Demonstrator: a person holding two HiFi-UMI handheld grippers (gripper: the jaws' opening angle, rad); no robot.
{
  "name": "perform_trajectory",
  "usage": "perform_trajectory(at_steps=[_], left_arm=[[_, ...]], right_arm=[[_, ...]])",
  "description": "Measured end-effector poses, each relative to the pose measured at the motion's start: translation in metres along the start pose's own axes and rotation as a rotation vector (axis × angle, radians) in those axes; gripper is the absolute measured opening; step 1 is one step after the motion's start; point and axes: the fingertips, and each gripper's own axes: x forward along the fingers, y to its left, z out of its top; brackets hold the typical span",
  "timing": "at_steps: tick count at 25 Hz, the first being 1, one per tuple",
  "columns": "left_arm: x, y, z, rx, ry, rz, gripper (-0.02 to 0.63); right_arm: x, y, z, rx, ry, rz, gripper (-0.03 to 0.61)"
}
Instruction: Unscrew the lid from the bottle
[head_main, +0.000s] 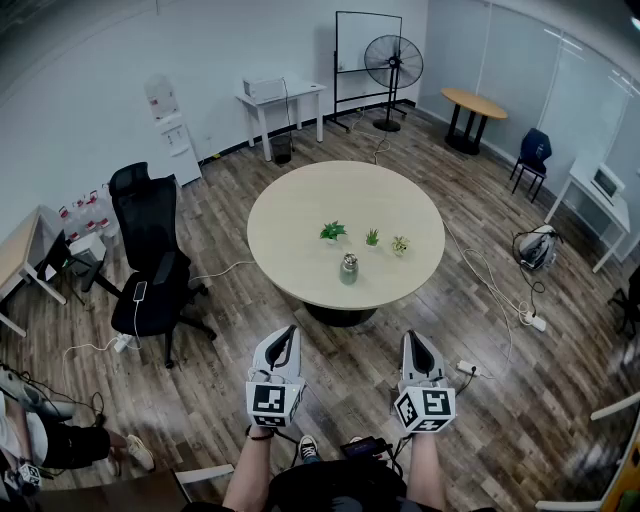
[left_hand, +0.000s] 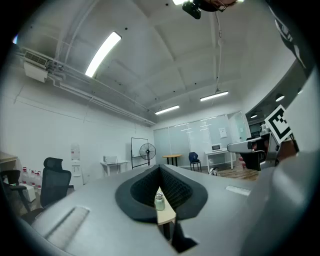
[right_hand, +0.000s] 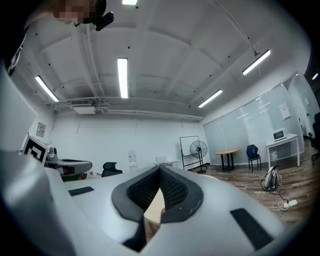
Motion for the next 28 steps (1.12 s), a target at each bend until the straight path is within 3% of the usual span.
perform_trajectory(at_steps=[17, 28], left_arm=[[0.012, -0.002, -0.007, 0.006, 0.022, 0.011, 0.0], [0.033, -0.021, -0.011, 0.016, 0.049, 0.046, 0.0]], right_arm=[[0.011, -0.009, -0.011, 0.016, 0.033, 0.006, 0.003], [0.027, -0.053, -0.015, 0.062, 0.035, 0.005, 0.003]])
